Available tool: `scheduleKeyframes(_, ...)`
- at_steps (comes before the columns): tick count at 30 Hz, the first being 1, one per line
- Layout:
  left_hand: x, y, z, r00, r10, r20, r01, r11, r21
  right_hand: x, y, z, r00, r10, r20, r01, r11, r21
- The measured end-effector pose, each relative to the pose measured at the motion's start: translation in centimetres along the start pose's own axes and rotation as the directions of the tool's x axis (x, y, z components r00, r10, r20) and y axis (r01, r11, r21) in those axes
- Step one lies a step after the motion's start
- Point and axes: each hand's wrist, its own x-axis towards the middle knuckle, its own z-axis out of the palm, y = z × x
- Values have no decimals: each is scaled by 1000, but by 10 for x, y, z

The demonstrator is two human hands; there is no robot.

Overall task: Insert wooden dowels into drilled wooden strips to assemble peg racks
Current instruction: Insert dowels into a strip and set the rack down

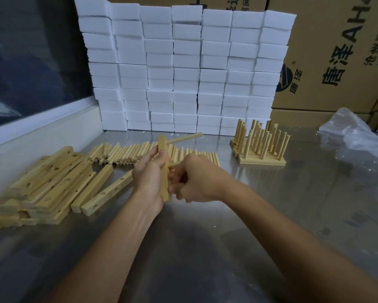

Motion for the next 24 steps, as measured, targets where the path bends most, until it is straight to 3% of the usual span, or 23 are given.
scheduleKeyframes(3,-1,3,-2,999,-41,31,41,999,12,-3,6,-15,986,60,154,-101,956,274)
scheduleKeyframes(6,5,5,-7,993,-121,-3,120,988,-100,-5,12,-28,953,52,300,-233,757,610)
scheduleKeyframes(8,10,7,-10,986,-165,-30,155,965,-210,-5,16,-29,949,44,311,-264,650,713)
scheduleKeyframes(14,23,7,-16,979,-184,-89,138,917,-374,3,21,-1,953,287,101,-259,590,765)
scheduleKeyframes(19,16,5,-11,989,-148,15,146,942,-303,7,22,1,911,410,-40,-155,432,889)
scheduleKeyframes(24,15,0,-8,999,-37,-13,35,992,-120,9,40,-6,846,492,-207,-72,490,869)
